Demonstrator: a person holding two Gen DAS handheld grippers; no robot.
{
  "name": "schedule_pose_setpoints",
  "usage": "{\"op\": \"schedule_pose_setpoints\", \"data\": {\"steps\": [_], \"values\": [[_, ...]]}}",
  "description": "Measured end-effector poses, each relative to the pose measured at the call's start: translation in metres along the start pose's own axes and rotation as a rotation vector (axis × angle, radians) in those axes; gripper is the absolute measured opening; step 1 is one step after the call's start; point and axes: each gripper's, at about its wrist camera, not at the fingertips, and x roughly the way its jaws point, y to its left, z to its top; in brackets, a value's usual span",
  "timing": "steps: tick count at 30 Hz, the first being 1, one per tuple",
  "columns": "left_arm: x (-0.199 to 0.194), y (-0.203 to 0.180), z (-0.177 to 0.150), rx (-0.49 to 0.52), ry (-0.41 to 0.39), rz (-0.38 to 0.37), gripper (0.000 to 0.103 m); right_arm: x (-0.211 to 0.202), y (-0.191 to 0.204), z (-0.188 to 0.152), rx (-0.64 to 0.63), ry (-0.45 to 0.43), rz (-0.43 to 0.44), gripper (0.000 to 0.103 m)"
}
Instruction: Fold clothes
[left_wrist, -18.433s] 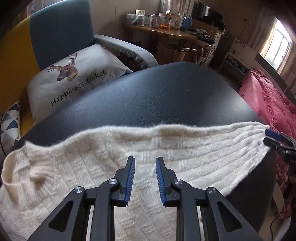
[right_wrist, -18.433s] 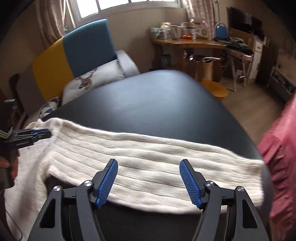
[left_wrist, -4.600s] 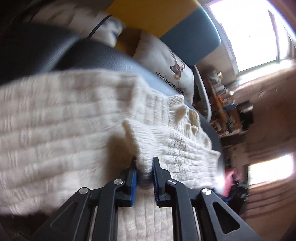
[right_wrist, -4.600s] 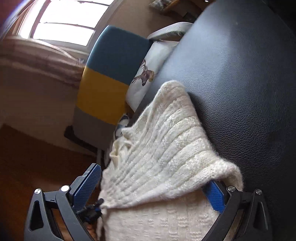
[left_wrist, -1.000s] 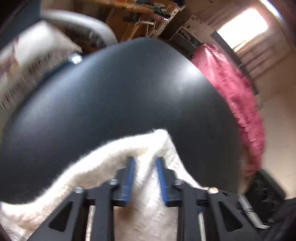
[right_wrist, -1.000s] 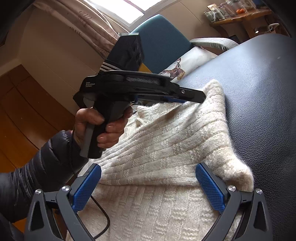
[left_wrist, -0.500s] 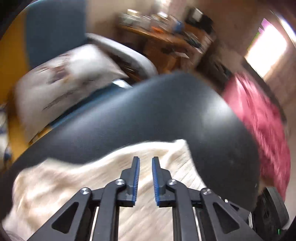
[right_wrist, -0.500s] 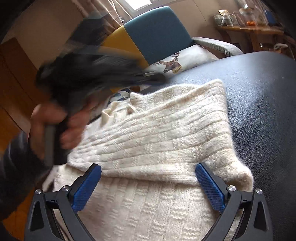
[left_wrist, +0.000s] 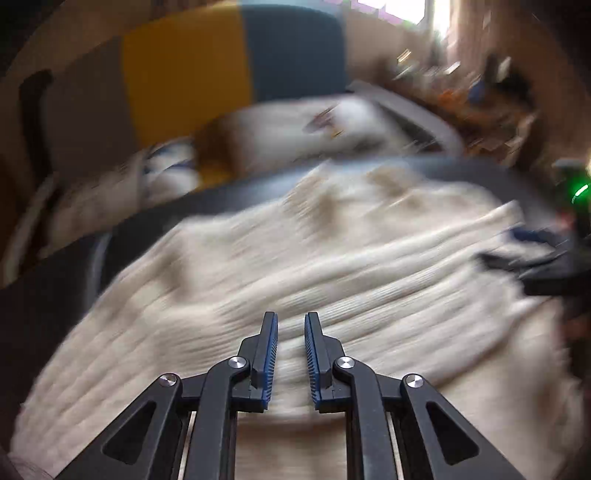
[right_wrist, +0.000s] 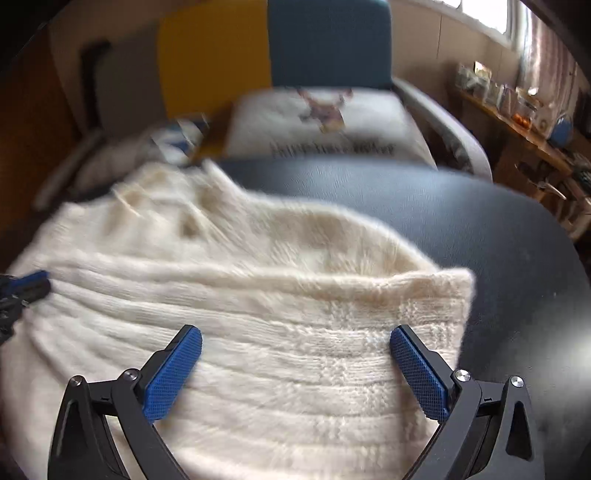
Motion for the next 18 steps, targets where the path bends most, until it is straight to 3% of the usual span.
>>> {"op": "schedule_pose_setpoints", "data": {"steps": [3, 6, 8, 12, 17, 18], "values": [[-0.001, 0.013, -0.003, -0.059, -0.031, -0.066, 0.016, 0.002, -0.003, -0.005, 0.007, -0.024, -0.016, 0.103], [-0.019, 0.024, -0.008, -0.157, -0.072, -0.192, 0.016, -0.003, -0.007, -0.007, 0.018, -0.025, -0.012, 0.103], [-0.036, 0.030, -0.017, -0.194, -0.106, -0.234, 0.016, -0.015, -0.003, -0.006, 0.038, -0.035, -0.014, 0.103], [-0.039, 0.039, -0.034, -0.205, -0.077, -0.212, 0.016, -0.045, 0.037, -0.011, -0.007, -0.105, 0.097, 0.103], [-0.017, 0.049, -0.034, -0.292, 0.001, -0.195, 0.017, -0.012, 0.084, -0.026, -0.120, 0.050, 0.054, 0.103], [-0.018, 0.051, -0.035, -0.319, 0.003, -0.204, 0.017, -0.014, 0.082, -0.028, -0.106, 0.031, 0.059, 0.103]]}}
